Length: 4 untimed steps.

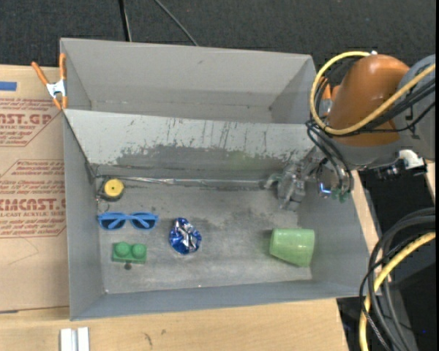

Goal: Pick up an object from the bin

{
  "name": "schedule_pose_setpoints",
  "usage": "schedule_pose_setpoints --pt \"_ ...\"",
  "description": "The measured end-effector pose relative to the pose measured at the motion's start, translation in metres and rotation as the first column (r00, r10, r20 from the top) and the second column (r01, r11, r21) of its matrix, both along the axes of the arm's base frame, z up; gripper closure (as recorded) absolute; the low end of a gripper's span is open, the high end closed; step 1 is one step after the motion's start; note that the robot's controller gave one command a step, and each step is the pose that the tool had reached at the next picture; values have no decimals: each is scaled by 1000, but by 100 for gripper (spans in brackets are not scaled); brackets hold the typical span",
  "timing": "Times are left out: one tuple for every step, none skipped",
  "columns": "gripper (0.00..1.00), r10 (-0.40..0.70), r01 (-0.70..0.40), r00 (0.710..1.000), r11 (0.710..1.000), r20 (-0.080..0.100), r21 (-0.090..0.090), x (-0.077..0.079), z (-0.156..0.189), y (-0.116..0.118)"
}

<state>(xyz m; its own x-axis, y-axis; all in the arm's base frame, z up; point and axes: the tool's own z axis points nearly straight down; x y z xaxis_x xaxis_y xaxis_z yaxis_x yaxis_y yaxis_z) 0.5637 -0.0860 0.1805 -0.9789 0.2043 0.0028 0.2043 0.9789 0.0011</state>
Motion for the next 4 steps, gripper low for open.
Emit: schedule_pose_setpoints --pt "0 0 1 1000 1000 4 -2 1 2 -1" --pt "0 -175 175 985 985 -7 -2 -73 -114 -23" --pt "100 -173 173 985 985 1 -2 -70 -111 -22" --pt "100 -196 196 980 981 12 -1 -41 22 -14"
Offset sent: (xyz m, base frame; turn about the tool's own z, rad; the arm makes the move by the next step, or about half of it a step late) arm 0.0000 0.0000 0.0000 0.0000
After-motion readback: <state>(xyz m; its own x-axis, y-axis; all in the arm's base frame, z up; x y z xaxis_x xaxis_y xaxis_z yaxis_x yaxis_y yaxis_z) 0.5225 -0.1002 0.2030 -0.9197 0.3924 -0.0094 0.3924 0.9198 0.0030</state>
